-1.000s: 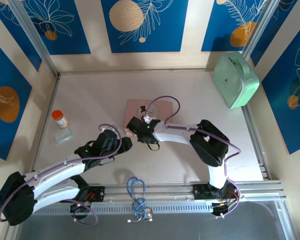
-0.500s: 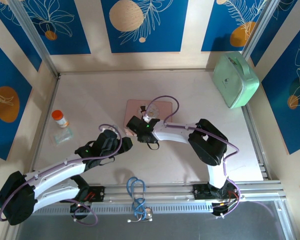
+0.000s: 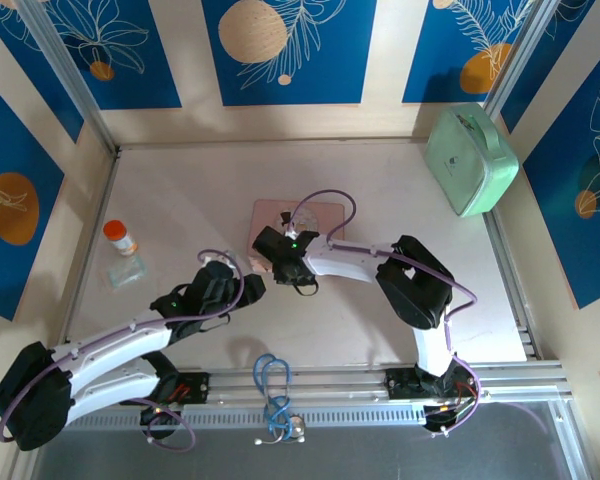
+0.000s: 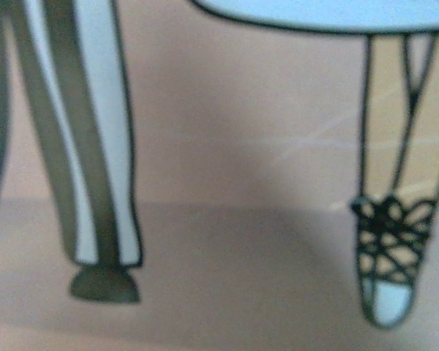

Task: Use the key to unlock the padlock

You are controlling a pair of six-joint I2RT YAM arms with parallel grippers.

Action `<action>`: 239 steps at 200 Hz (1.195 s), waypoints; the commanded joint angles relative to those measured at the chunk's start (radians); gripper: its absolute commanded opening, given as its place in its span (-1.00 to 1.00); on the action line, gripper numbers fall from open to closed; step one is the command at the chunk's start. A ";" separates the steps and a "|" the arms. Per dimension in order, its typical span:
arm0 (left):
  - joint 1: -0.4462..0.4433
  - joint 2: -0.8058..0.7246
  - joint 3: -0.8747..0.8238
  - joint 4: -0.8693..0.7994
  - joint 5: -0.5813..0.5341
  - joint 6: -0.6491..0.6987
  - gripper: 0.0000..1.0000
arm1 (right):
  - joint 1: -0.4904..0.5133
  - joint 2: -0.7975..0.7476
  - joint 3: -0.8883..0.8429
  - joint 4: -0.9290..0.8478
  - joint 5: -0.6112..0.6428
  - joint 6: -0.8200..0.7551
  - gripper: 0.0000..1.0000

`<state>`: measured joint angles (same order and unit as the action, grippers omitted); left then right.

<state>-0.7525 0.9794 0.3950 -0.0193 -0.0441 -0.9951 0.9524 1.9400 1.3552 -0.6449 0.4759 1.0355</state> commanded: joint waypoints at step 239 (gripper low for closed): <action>-0.001 0.578 -0.108 1.003 0.214 -0.109 -0.32 | -0.152 -0.024 0.095 -0.151 -0.535 -0.051 -0.76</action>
<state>-0.7528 1.4860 0.2996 0.7891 0.1528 -1.0954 0.8074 1.9373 1.4715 -0.7860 0.0692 0.9794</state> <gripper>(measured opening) 0.351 0.249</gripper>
